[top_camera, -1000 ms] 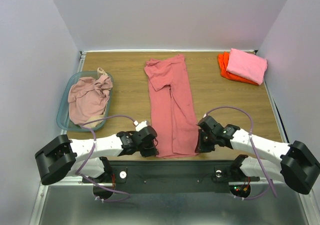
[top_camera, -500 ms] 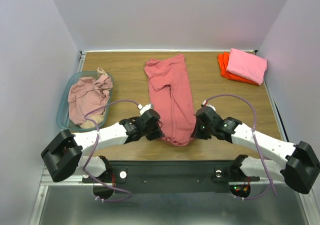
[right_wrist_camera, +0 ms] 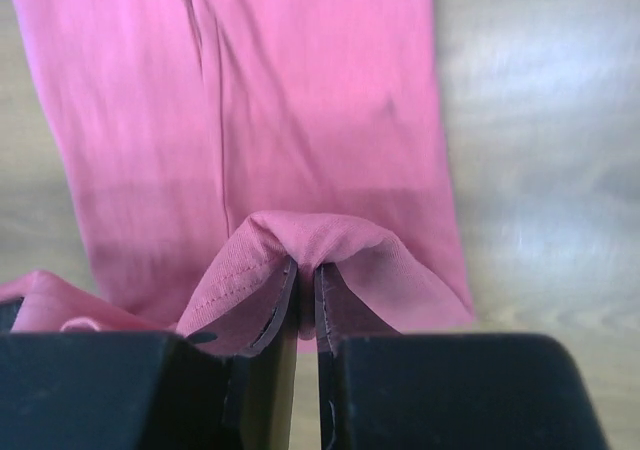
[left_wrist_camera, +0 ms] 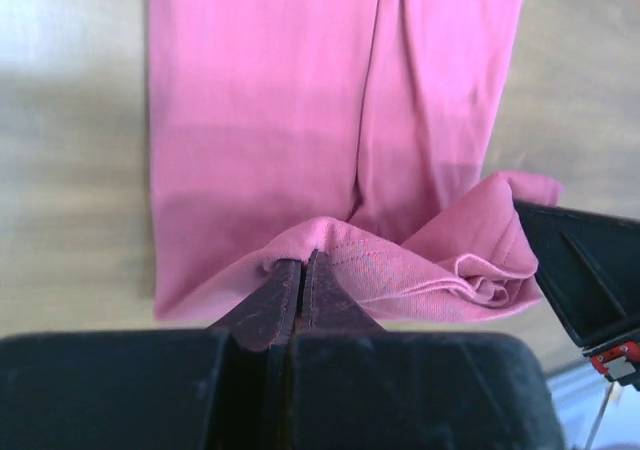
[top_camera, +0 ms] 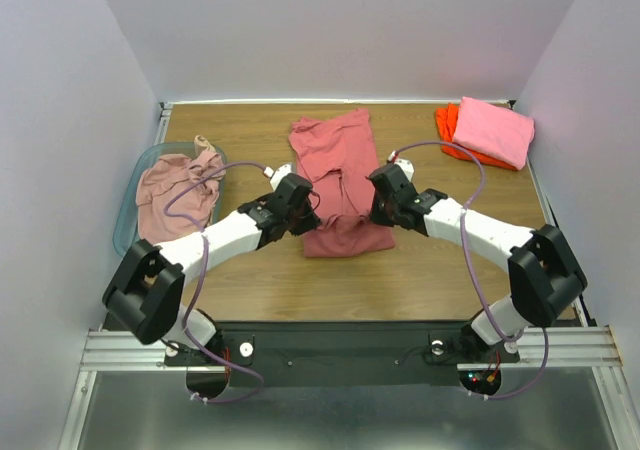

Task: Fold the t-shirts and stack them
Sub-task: Fold the tshirt

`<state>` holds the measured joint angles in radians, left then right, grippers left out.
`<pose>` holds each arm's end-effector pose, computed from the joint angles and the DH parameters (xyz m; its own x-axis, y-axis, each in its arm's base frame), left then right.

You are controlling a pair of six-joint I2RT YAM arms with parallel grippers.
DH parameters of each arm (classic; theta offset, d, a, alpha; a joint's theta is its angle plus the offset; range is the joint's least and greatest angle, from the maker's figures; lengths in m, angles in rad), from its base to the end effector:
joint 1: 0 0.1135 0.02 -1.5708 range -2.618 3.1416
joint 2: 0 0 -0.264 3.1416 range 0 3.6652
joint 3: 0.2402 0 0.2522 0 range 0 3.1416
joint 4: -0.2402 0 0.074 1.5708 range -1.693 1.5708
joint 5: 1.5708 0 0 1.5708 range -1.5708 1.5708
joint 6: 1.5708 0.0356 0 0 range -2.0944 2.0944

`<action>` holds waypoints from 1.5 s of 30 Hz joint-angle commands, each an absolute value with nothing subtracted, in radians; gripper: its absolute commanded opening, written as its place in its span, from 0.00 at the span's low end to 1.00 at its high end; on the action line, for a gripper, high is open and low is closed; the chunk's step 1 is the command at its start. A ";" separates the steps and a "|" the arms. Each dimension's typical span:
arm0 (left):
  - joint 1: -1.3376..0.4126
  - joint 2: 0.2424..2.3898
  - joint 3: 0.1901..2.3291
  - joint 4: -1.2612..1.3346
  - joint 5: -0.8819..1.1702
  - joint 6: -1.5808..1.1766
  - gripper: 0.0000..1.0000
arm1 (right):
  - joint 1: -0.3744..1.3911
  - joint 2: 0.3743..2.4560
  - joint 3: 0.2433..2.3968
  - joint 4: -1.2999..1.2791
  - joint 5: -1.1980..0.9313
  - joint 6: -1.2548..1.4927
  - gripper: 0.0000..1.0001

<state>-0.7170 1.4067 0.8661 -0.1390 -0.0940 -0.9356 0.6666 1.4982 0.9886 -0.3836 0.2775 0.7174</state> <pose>0.2305 -0.1965 0.2305 -0.7634 -0.3976 -0.5090 -0.0258 0.8062 -0.5911 0.2511 0.1851 0.2254 -0.7636 0.2038 -0.6127 0.0562 0.9663 0.2513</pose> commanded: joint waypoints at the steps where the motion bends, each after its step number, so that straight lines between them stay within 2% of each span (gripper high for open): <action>1: -0.672 1.479 0.969 -0.097 -0.120 -0.861 0.00 | 0.615 1.546 1.087 -0.264 0.290 0.649 0.01; 12: -0.558 1.660 1.111 -0.077 -0.130 -0.804 0.00 | 0.491 1.762 1.291 -0.219 0.118 0.548 0.00; 25: -0.497 1.804 1.230 -0.067 -0.124 -0.739 0.00 | 0.442 1.913 1.403 -0.221 0.107 0.538 0.05; 26: -0.492 1.812 1.235 -0.067 -0.121 -0.736 0.04 | 0.437 1.919 1.408 -0.221 0.112 0.540 0.07; 27: -0.491 1.818 1.247 -0.069 -0.120 -0.729 0.20 | 0.436 1.930 1.414 -0.221 0.110 0.543 0.12; 28: -0.489 1.822 1.249 -0.068 -0.118 -0.726 0.30 | 0.434 1.933 1.420 -0.221 0.104 0.542 0.14; 30: -0.482 1.821 1.259 -0.067 -0.107 -0.707 0.53 | 0.433 1.919 1.419 -0.222 0.092 0.541 0.32; 31: -0.482 1.815 1.264 -0.067 -0.104 -0.700 0.77 | 0.433 1.908 1.413 -0.222 0.089 0.543 0.45; 32: -0.482 1.796 1.267 -0.069 -0.101 -0.696 0.84 | 0.433 1.893 1.392 -0.224 0.074 0.546 0.56; 33: -0.483 1.781 1.266 -0.069 -0.100 -0.692 0.87 | 0.434 1.875 1.376 -0.224 0.065 0.560 0.64; 34: -0.483 1.767 1.255 -0.069 -0.094 -0.687 0.88 | 0.433 1.826 1.356 -0.224 0.058 0.567 0.78; 35: -0.482 1.731 1.243 -0.069 -0.072 -0.684 0.88 | 0.433 1.800 1.312 -0.224 0.051 0.574 0.81; 39: -0.505 1.599 1.122 -0.048 -0.067 -0.699 0.89 | 0.433 1.652 1.150 -0.222 0.005 0.598 0.88; 45: -0.569 1.396 0.829 0.029 -0.060 -0.778 0.92 | 0.434 1.435 0.882 -0.206 -0.016 0.629 0.89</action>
<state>-0.5343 1.4841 0.9524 -0.0288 -0.0784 -0.7349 0.4377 1.5131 0.9878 -0.2306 -0.0010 0.5961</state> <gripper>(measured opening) 0.918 0.884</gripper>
